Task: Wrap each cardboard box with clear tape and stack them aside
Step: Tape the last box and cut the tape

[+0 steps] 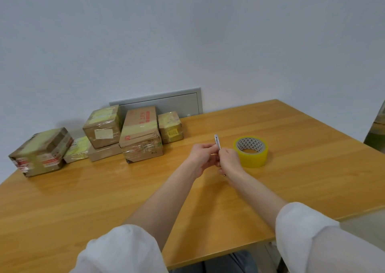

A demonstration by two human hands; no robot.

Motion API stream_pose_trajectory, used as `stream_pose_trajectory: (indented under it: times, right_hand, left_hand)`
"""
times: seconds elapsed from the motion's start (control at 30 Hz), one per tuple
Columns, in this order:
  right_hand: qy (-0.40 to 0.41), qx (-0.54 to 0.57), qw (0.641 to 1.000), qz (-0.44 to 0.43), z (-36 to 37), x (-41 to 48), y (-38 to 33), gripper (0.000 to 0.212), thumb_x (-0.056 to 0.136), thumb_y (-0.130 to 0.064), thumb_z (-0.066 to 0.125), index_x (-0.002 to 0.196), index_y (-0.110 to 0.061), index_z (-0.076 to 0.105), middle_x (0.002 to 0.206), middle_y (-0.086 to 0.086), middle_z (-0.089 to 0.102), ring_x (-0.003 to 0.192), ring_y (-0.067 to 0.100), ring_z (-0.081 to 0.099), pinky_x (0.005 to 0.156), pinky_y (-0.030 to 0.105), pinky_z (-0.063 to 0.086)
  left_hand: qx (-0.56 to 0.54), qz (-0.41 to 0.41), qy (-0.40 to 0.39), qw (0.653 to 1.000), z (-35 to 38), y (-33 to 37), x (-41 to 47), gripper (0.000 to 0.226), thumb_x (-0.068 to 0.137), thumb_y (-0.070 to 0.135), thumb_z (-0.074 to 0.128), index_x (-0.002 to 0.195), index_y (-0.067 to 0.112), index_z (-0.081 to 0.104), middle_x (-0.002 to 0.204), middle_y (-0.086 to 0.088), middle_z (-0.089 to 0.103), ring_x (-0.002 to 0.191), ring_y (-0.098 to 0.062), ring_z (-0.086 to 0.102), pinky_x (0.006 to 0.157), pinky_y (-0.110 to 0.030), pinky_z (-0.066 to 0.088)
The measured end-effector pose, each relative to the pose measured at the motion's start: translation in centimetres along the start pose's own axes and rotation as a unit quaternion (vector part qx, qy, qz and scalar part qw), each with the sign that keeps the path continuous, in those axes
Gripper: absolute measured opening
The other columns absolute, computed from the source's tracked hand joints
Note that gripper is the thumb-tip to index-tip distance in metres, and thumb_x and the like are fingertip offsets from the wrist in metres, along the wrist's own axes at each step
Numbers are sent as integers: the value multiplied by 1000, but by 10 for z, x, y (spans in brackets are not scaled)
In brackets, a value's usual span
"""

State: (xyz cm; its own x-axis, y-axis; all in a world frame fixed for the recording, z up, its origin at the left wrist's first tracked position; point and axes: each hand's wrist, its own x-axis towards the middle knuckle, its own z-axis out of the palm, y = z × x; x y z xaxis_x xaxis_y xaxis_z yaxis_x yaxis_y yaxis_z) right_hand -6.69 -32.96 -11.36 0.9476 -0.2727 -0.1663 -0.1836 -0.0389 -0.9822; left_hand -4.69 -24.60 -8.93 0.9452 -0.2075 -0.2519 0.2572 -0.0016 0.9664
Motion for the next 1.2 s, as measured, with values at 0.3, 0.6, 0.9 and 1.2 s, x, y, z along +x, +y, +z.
stream_pose_trajectory:
  times: [0.3,0.6,0.9,1.2]
  right_hand:
    - [101,-482,860,-135,-71,19,-41,33,95,-37,51,125,-23,58,123,2,60,114,26,55,85,35,48]
    - [16,-586,797,-143,-49,54,-6,50,92,-34,62,135,-16,45,130,6,58,119,28,54,87,36,47]
    - [7,-564,800,-206,4,130,-25,43,95,-27,58,137,-27,47,116,9,64,111,30,57,83,35,46]
    - [-14,-570,790,-226,24,172,-23,43,98,-36,51,140,-30,44,118,13,61,112,33,54,85,36,44]
  left_hand:
    - [-25,24,115,993,-6,31,25,15,94,7,57,108,0,60,86,-10,67,72,-18,66,62,-29,56]
    - [95,-28,113,989,-12,5,57,19,90,-2,60,107,-1,54,79,-11,61,63,-18,61,56,-32,56]
    - [141,-21,231,962,-39,10,135,17,80,3,74,91,8,62,95,-15,68,69,-24,67,69,-36,60]
    - [221,-13,263,939,-44,5,171,13,81,12,75,92,12,69,93,-7,66,62,-20,65,61,-32,59]
